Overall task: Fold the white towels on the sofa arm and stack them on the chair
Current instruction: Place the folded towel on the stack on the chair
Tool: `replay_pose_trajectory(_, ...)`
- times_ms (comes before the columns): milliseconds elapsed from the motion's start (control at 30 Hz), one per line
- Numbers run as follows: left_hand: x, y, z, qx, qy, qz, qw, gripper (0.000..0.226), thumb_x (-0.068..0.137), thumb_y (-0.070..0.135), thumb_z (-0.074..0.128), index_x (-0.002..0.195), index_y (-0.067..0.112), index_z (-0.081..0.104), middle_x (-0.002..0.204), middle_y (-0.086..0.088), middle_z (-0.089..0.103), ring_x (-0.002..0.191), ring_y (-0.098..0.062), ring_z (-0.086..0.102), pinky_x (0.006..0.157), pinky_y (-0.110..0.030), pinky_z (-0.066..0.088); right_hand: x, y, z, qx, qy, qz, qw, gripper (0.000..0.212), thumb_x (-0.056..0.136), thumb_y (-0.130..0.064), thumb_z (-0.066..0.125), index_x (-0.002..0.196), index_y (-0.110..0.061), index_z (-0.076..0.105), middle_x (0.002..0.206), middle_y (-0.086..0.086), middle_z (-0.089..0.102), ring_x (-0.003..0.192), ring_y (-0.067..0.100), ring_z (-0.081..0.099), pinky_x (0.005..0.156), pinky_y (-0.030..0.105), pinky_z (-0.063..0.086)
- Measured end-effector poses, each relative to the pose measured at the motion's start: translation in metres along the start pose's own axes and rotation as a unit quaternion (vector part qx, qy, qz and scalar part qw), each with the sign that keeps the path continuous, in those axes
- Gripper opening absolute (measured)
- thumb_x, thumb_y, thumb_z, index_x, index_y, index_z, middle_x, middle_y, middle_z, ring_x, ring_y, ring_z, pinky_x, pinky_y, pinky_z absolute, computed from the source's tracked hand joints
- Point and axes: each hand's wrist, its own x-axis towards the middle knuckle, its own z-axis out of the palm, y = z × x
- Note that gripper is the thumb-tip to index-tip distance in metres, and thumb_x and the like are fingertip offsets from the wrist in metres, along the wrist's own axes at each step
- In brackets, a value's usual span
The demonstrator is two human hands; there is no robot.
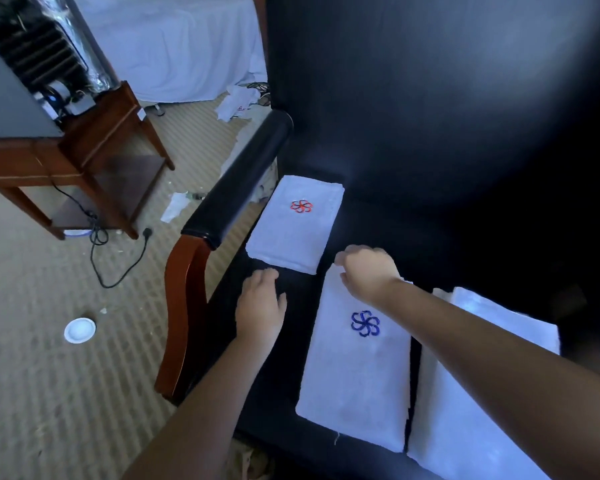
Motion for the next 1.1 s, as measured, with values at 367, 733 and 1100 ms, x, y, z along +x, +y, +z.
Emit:
replay_pose_trajectory(367, 0.099, -0.001, 0.062, 0.303, 0.029, 0.292, 0.907, 0.039, 0.051, -0.005, 0.058, 0.088, 0.007, 0.058, 0.079, -0.009, 0.056, 0.071, -0.025, 0.058, 0.07, -0.034, 0.054, 0.033, 0.026, 0.025, 0.061, 0.011, -0.013, 0.998, 0.029, 0.098, -0.018, 0.042, 0.122, -0.02, 0.058, 0.119, 0.0, 0.058, 0.108, 0.021, 0.056, 0.096, 0.033, 0.04)
replay_pose_trajectory(733, -0.022, -0.013, 0.015, 0.334, -0.044, 0.238, 0.911, 0.035, 0.044, -0.005, 0.055, 0.075, 0.009, 0.061, 0.071, -0.006, 0.054, 0.063, -0.021, 0.056, 0.053, -0.028, 0.049, -0.04, 0.012, -0.009, 0.067, -0.016, 0.002, 0.998, 0.028, 0.097, -0.018, 0.043, 0.122, -0.019, 0.057, 0.117, 0.001, 0.059, 0.103, 0.022, 0.058, 0.087, 0.03, 0.043)
replay_pose_trajectory(1100, -0.146, -0.004, -0.031, 0.259, -0.156, 0.139, 0.943, 0.057, 0.049, 0.0, 0.081, 0.104, 0.005, 0.065, 0.099, -0.01, 0.06, 0.093, -0.027, 0.062, 0.086, -0.035, 0.052, -0.133, -0.03, -0.028, 0.069, -0.032, -0.03, 0.997, 0.035, 0.098, -0.019, 0.041, 0.131, -0.021, 0.052, 0.122, 0.001, 0.059, 0.106, 0.022, 0.058, 0.092, 0.031, 0.042)
